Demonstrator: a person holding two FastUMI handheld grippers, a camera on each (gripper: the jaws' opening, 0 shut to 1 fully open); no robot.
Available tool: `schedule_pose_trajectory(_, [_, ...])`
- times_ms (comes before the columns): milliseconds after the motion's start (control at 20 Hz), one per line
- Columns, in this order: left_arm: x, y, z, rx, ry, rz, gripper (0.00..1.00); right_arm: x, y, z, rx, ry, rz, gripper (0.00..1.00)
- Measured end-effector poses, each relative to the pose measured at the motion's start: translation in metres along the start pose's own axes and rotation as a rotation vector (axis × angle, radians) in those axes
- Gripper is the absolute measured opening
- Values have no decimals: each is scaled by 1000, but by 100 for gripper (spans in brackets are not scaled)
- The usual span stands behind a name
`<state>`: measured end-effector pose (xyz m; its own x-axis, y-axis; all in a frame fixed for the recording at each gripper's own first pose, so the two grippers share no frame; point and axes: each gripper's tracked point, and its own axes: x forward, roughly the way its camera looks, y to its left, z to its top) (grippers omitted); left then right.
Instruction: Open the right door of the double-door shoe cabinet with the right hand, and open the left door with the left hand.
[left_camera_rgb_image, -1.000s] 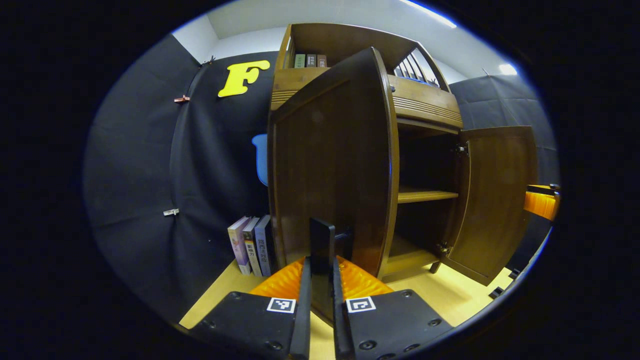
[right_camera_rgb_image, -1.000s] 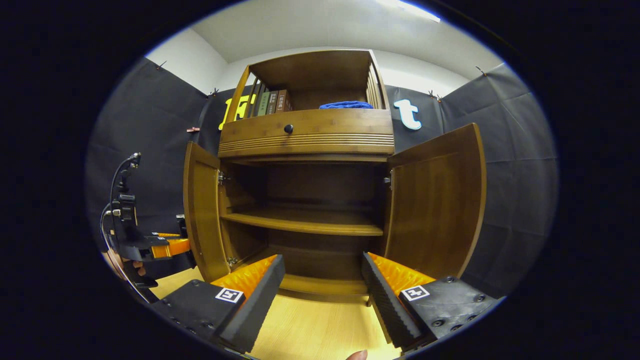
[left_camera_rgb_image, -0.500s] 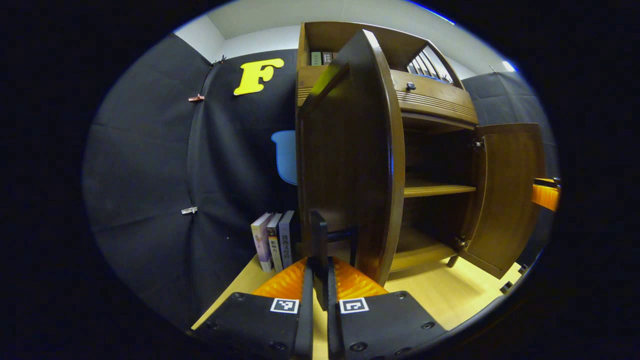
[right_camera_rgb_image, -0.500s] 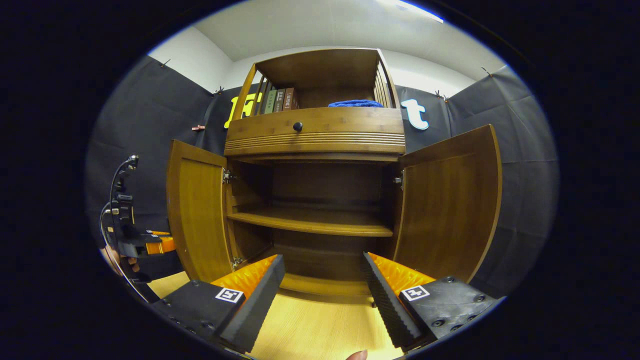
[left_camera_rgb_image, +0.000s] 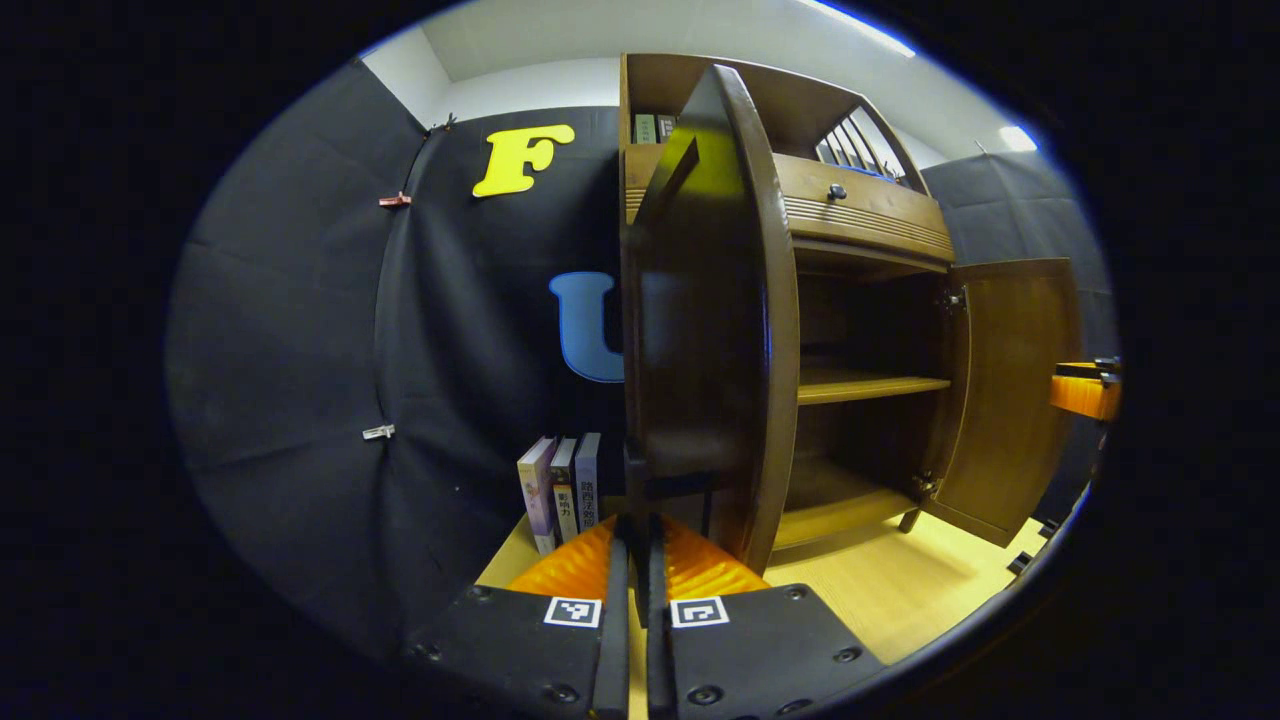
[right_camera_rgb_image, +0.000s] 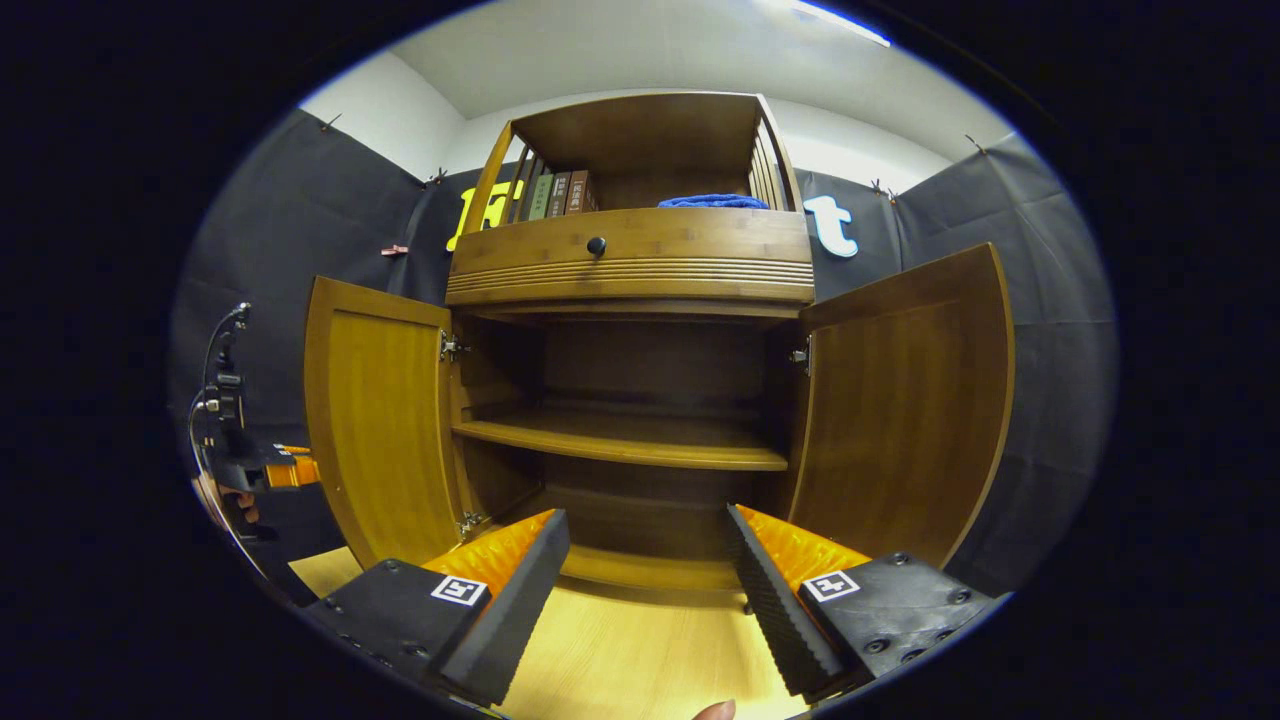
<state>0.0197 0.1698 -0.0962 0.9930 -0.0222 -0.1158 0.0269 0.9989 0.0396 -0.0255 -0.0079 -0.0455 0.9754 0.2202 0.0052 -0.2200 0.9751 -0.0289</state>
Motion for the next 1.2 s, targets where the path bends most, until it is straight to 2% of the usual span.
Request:
schedule_pose_trajectory(150, [-2, 4, 1, -21, -6, -57, 10, 1, 2, -2, -1, 5, 0, 99])
schedule_pose_trajectory(300, [-2, 6, 1, -9, 4, -76, 10, 1, 2, -2, 20, 6, -9, 96])
schedule_pose_trajectory(350, [-2, 6, -1, -5, 5, -73, 10, 2, 3, -2, 26, 7, -9, 98])
schedule_pose_trajectory(650, [-11, 4, -1, -7, 3, -40, 10, -1, 1, -1, 20, 8, -13, 96])
schedule_pose_trajectory(800, [-23, 5, -1, -10, 0, -28, 13, -1, 1, 0, 35, 3, -16, 98])
schedule_pose_trajectory(950, [-40, 14, 5, -24, -23, 17, 41, 0, 4, 1, 34, -6, -14, 98])
schedule_pose_trajectory(1050, [-55, 18, 11, -22, -50, 48, 64, 3, 7, 0, 36, -8, -7, 98])
schedule_pose_trajectory(1100, [-62, 19, 16, -15, -61, 57, 70, 4, 9, 1, 39, -9, -1, 98])
schedule_pose_trajectory(1150, [-67, 18, 19, -10, -71, 59, 83, 6, 12, 2, 42, -12, 6, 98])
schedule_pose_trajectory(1200, [-72, 14, 23, -9, -78, 53, 84, 8, 14, 3, 44, -16, 11, 98])
